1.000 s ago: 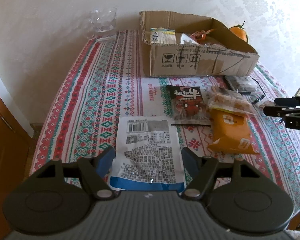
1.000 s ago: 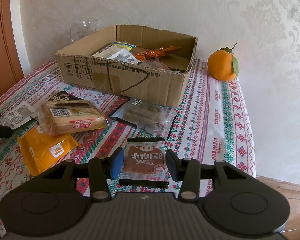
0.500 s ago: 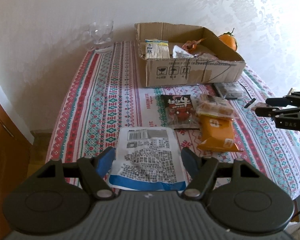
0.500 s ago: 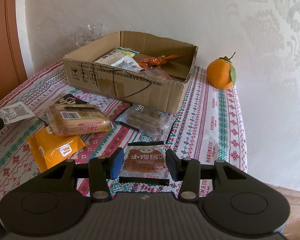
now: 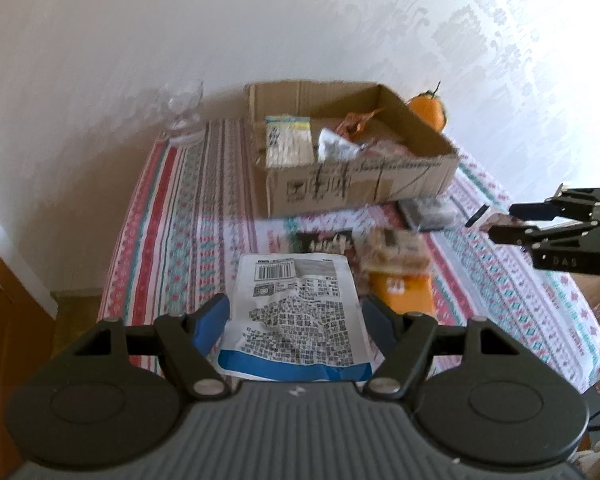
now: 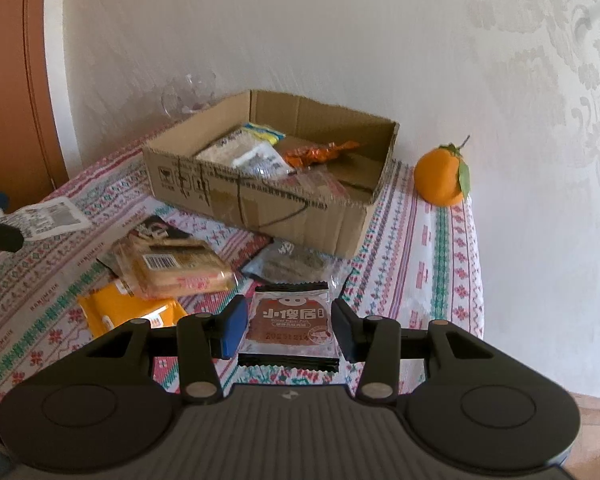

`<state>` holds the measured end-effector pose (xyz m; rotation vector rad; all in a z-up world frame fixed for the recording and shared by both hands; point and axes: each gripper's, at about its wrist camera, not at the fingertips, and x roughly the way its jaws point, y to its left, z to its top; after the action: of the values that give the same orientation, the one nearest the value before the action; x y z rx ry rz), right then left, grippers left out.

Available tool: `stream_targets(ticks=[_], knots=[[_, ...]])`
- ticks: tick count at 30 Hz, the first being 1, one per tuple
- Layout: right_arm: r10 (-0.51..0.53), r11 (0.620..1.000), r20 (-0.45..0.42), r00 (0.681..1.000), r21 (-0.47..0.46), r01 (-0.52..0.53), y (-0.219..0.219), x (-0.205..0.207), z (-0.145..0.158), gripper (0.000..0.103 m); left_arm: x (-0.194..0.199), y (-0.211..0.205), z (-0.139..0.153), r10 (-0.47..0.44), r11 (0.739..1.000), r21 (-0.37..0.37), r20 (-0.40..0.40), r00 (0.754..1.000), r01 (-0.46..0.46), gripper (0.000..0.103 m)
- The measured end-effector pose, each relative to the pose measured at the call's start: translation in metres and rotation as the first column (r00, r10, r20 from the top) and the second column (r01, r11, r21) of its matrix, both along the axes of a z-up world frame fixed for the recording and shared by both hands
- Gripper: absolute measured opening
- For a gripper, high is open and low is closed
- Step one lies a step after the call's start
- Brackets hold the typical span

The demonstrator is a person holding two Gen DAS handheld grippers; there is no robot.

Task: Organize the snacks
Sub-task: 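Carry both packs over the box and open both tools to drop them inside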

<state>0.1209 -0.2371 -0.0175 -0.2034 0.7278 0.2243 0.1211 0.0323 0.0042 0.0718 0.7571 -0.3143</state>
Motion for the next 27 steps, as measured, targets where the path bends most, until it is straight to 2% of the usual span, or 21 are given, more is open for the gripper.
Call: stream_targets(ticks=[7,17,27], knots=[[0.031,0.999,0.048,0.998,0.005,-0.032,0.002,0.007,0.019,0.051,0.030,-0.008,0.028,-0.031,0.999,-0.021,0.070,0.997,0.032,0.073],[0.060,0.998,0.111,0.992,0.007,-0.061,-0.001,0.049,0.040,0.051,0.118,-0.053,0.050,-0.086,0.996,-0.019,0.170,0.982,0.090,0.073],[0.068,0.997,0.115,0.991,0.013,-0.070,-0.005,0.099,0.038,0.051,0.221,-0.102,0.035,-0.078,0.996,-0.022,0.129,0.989,0.081,0.073]])
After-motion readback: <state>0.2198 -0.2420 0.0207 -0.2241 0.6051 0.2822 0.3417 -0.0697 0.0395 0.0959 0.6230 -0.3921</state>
